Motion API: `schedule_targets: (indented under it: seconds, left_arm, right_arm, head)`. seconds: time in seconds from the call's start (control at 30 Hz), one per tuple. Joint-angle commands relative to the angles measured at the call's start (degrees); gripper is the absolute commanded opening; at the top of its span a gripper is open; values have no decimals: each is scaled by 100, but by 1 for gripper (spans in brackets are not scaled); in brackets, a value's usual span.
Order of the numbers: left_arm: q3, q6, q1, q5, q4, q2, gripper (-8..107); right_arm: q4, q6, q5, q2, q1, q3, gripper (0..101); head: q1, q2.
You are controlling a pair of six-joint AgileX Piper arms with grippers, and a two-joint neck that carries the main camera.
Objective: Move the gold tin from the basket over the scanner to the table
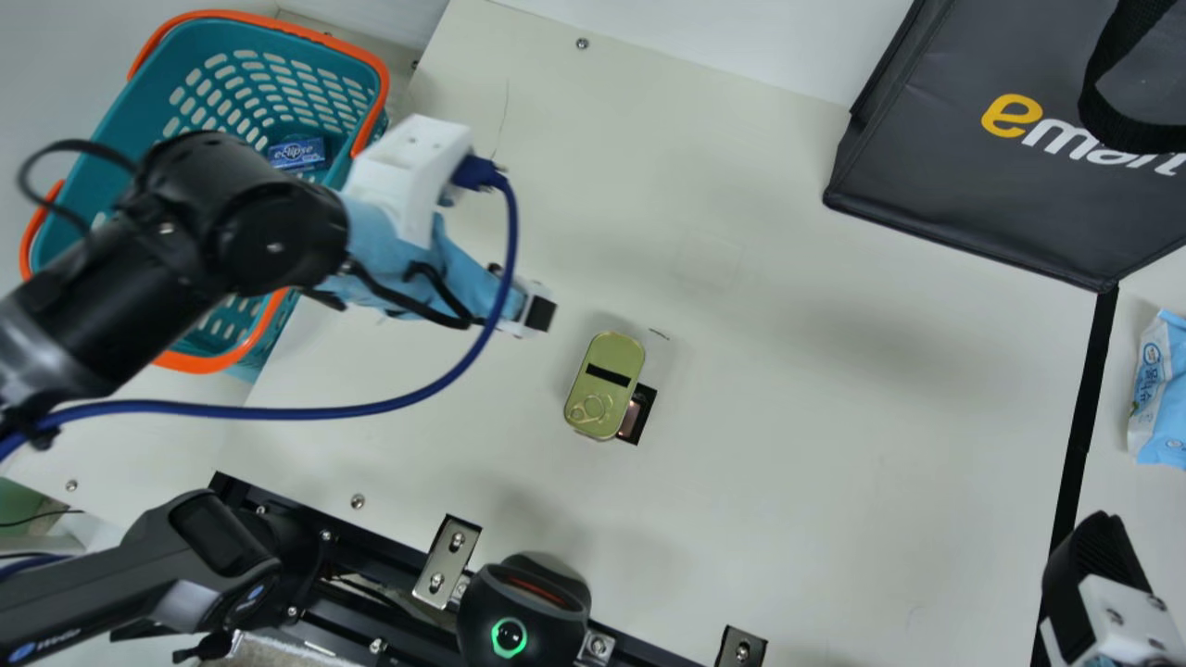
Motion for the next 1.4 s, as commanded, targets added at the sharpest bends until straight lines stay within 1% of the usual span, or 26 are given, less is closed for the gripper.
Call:
schedule_targets:
  seconds: [0.0, 0.17, 0.2, 0.27, 0.5, 0.7, 0.87, 1.13, 1.37]
  left_arm:
    - [27, 34, 142, -12, 74, -267, 90]
    - [49, -180, 342, 26, 504, -516, 90]
    - [51, -114, 327, 11, 382, -502, 90]
    - [51, -181, 339, 31, 496, -522, 90]
    - [51, -181, 339, 31, 495, -529, 90]
    - [35, -158, 338, 54, 404, -448, 90]
    - [40, -363, 76, 42, 128, -162, 90]
    - [99, -686, -459, -270, -506, 350, 90]
    - [136, -619, -692, -597, -1028, 786, 90]
  right_arm:
    - [0, 0, 0, 0, 0, 0, 95]
    - [0, 0, 0, 0, 0, 0, 95]
    - [0, 0, 0, 0, 0, 0, 95]
    - [0, 0, 0, 0, 0, 0, 95]
    - [0, 0, 0, 0, 0, 0, 95]
    - [0, 0, 0, 0, 0, 0, 95]
    - [0, 0, 0, 0, 0, 0, 95]
    - [0, 0, 0, 0, 0, 0, 95]
    - [0, 0, 0, 0, 0, 0, 95]
  head:
    - [-175, 14]
    - [-175, -655]
    - [-175, -786]
    - [-175, -1054]
    - [-175, -1986]
    - [-175, -1986]
    - [-175, -1986]
    - [-175, -1986]
    - [-175, -1986]
